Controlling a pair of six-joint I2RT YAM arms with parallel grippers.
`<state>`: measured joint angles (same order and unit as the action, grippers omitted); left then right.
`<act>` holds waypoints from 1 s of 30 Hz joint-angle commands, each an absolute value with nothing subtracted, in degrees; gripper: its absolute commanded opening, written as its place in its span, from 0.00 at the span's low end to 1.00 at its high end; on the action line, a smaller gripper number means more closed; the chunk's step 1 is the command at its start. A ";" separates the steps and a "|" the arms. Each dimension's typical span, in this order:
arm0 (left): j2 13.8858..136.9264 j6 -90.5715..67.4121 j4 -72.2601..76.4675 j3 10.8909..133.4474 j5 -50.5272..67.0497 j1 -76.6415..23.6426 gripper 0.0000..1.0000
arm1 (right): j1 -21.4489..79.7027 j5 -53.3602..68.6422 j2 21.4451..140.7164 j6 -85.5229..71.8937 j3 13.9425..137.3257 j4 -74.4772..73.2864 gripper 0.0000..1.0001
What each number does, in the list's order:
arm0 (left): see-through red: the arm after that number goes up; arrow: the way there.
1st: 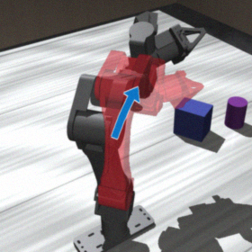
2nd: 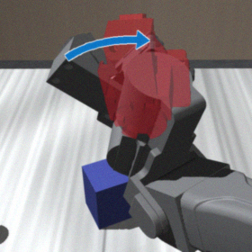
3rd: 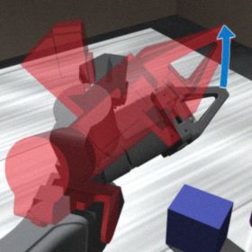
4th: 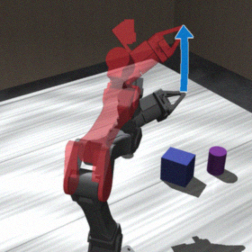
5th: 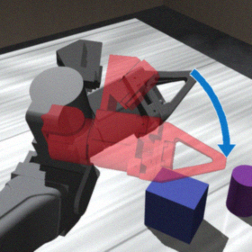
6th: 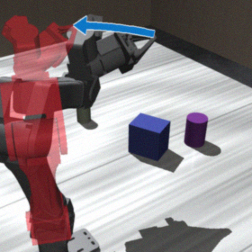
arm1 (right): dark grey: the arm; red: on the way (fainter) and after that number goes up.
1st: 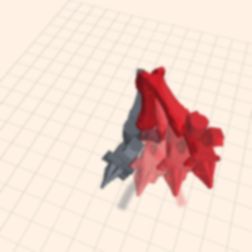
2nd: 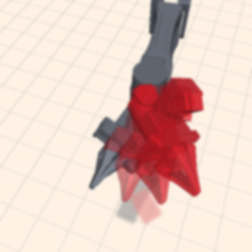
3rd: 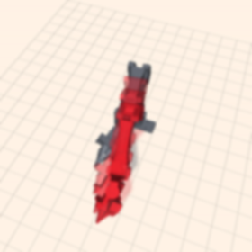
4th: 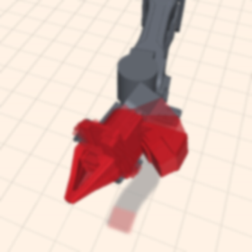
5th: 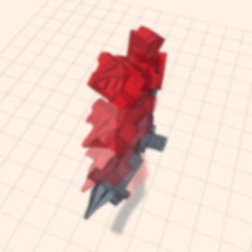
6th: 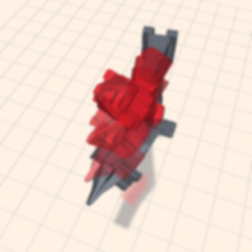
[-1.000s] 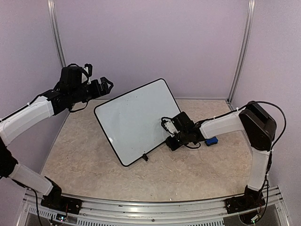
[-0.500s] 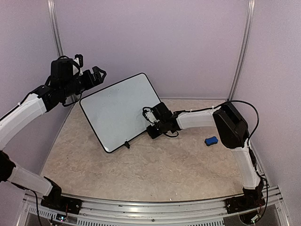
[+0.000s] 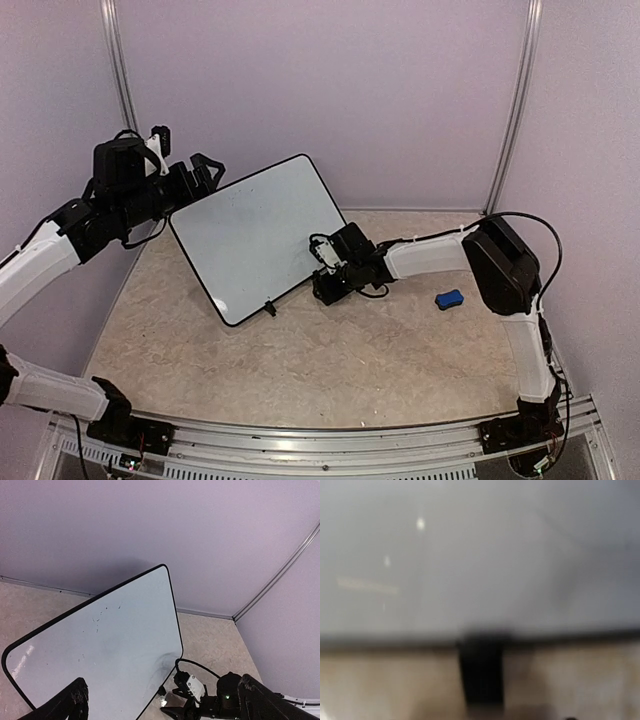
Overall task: Erase the whiteboard
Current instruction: Move the whiteboard to the center of the board, then reset both arms
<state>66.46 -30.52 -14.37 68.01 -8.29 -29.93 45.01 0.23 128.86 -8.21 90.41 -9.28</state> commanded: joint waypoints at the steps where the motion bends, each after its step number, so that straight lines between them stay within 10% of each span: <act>1: 64.07 -29.24 -15.15 66.81 -9.34 -33.17 0.99 | 45.75 -0.87 120.75 -8.95 82.19 -7.48 0.78; 5: 63.18 -25.11 -13.80 63.87 -4.56 -34.53 0.99 | 46.14 -1.27 110.36 -10.01 70.76 -5.00 0.99; 30: 38.84 -16.13 -12.05 39.42 -5.68 -25.37 0.99 | 48.29 -28.61 56.20 -6.76 45.54 -10.43 0.99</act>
<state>44.07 -16.67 -12.82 43.29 0.01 -26.26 48.31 -24.86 58.43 -9.06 48.23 -12.99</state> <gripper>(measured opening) 0.990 0.995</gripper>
